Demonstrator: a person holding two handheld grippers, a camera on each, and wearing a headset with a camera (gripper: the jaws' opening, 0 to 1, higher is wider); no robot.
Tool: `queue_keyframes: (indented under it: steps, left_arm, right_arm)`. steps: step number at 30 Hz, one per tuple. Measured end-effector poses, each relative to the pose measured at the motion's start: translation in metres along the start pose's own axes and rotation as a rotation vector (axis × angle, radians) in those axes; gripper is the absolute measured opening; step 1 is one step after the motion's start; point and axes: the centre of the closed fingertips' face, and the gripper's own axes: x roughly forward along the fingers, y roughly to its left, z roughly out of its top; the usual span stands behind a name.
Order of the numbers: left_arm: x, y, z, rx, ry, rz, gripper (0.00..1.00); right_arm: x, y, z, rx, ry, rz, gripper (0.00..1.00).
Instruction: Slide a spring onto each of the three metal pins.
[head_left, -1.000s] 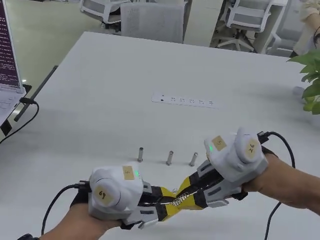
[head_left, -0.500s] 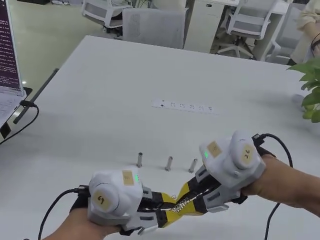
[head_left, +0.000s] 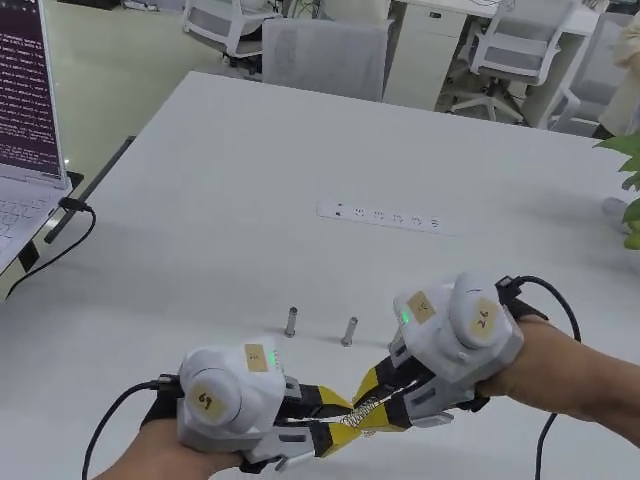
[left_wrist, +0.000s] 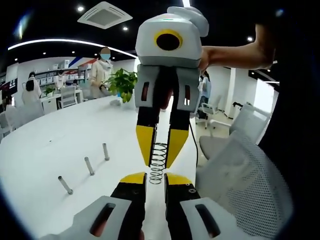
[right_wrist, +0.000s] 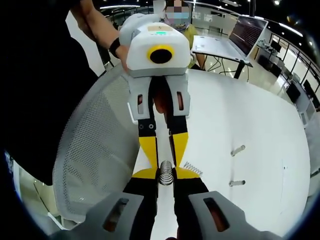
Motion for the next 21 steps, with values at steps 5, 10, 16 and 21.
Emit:
queue_keyframes:
  steps: [5,10,16,21]
  left_arm:
    - [-0.010,0.009,-0.004,-0.018,0.008,0.038,0.10]
    - [-0.020,0.019,-0.007,-0.046,0.014,0.084,0.15]
    - [-0.031,0.028,-0.014,-0.065,0.020,0.134,0.18]
    - [-0.046,0.035,-0.025,-0.086,0.035,0.178,0.21]
  right_arm:
    - [-0.001,-0.008,-0.006,0.012,0.004,-0.017,0.08]
    - [-0.001,-0.014,-0.014,0.034,0.014,-0.045,0.08]
    - [0.000,-0.020,-0.021,0.065,0.020,-0.068,0.08]
    - [0.001,-0.020,-0.021,0.086,0.003,-0.070,0.08]
